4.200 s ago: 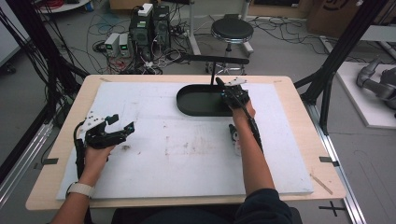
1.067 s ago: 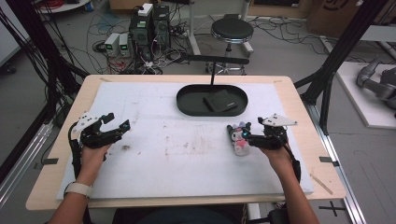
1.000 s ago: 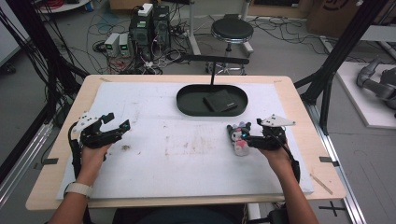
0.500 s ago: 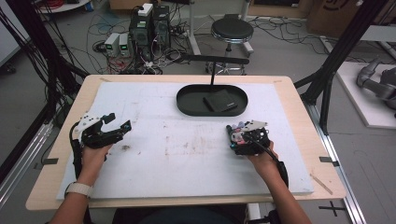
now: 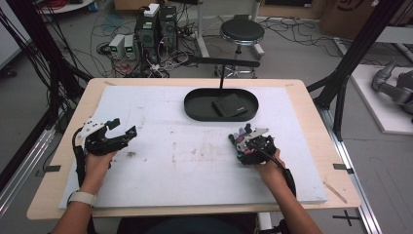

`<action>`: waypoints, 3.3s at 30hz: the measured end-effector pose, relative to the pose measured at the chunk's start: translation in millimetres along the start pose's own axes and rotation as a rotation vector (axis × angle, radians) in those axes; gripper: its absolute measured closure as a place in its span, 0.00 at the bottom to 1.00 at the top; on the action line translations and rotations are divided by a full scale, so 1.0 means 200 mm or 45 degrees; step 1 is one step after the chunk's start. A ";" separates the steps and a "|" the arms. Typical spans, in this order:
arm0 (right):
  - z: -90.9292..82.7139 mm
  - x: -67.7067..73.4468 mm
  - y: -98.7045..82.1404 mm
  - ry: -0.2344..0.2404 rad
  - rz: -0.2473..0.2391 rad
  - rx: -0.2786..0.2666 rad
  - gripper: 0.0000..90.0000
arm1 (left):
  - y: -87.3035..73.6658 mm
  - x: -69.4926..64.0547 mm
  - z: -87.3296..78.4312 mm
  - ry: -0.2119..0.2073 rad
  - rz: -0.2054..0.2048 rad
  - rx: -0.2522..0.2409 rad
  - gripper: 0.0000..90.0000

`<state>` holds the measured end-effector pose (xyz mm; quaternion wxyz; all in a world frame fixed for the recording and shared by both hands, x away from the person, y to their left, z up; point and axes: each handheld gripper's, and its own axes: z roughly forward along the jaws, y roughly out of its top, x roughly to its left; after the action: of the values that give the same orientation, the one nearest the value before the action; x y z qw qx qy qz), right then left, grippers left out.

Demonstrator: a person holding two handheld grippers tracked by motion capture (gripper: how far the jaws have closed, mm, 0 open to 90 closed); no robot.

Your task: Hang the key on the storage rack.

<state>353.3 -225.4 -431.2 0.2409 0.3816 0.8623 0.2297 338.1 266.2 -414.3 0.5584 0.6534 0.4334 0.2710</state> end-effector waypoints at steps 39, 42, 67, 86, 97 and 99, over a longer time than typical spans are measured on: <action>-0.28 -0.54 0.19 0.358 0.213 -0.562 0.46 | 0.00 0.01 0.00 0.013 -0.001 -0.004 0.25; -0.29 -0.58 0.25 0.344 0.227 -0.560 0.46 | 0.00 0.01 0.00 0.012 0.000 -0.004 0.25; -0.12 -0.84 0.51 0.128 0.452 -0.546 0.46 | 0.00 0.01 -0.01 0.011 -0.007 -0.004 0.25; -0.03 -0.77 0.43 0.025 0.309 -0.272 0.46 | 0.00 0.01 -0.01 0.015 -0.009 -0.008 0.25; 0.16 -0.66 0.52 0.004 0.394 -0.266 0.44 | 0.00 0.02 -0.02 0.014 -0.011 -0.007 0.25; 0.17 -0.66 0.52 0.001 0.420 -0.272 0.43 | 0.00 0.02 -0.02 0.014 -0.011 -0.007 0.25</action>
<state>509.3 -255.8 -366.0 0.2386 0.4900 0.7589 0.3565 336.4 271.2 -414.6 0.5590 0.6484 0.4385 0.2735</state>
